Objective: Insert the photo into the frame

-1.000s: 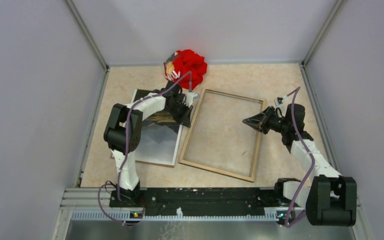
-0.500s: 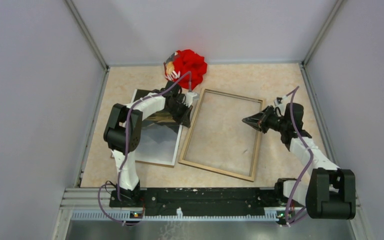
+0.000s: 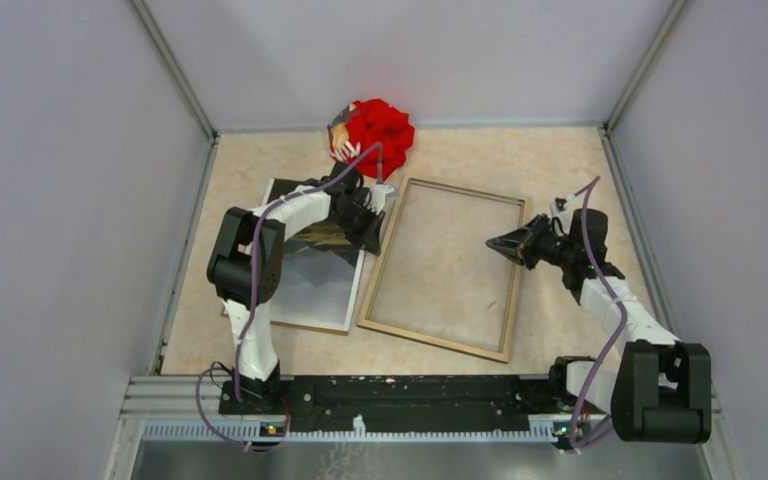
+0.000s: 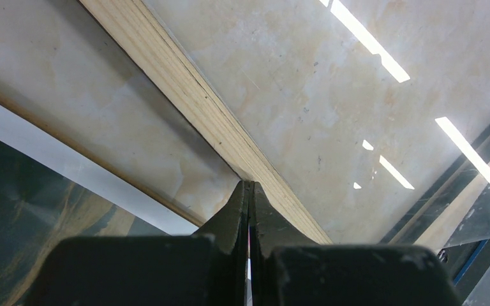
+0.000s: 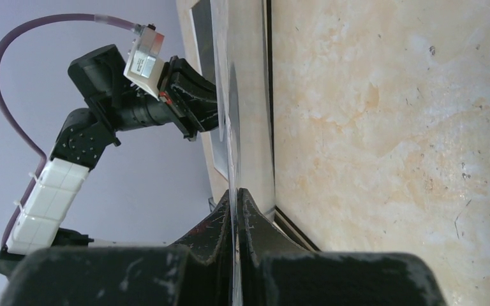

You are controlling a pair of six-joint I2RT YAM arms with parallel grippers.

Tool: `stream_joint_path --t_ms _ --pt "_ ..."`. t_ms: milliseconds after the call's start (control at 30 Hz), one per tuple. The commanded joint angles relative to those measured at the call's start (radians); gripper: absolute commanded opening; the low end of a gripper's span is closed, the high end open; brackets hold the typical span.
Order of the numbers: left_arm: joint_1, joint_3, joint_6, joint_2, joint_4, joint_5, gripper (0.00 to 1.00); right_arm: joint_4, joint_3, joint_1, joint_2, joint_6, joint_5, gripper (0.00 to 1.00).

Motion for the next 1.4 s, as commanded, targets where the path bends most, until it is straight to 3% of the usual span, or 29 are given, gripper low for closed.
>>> stream_joint_path --t_ms 0,933,1067,1233,1367 --pt "-0.009 -0.010 0.012 0.011 -0.008 0.009 0.00 -0.008 -0.017 -0.005 -0.029 -0.004 -0.007 0.00" --pt "-0.011 -0.009 0.007 0.008 -0.008 0.004 0.00 -0.017 -0.041 -0.019 -0.007 -0.034 -0.054 0.00" --pt "-0.011 -0.007 0.001 0.012 -0.006 0.013 0.00 -0.029 -0.027 -0.019 -0.020 -0.094 -0.101 0.00" --pt "-0.011 0.001 0.001 0.012 -0.010 0.009 0.00 -0.240 0.063 -0.019 -0.031 -0.291 -0.092 0.00" --pt "-0.011 0.002 0.001 0.012 -0.012 0.008 0.00 -0.277 0.094 -0.018 -0.015 -0.341 -0.089 0.00"
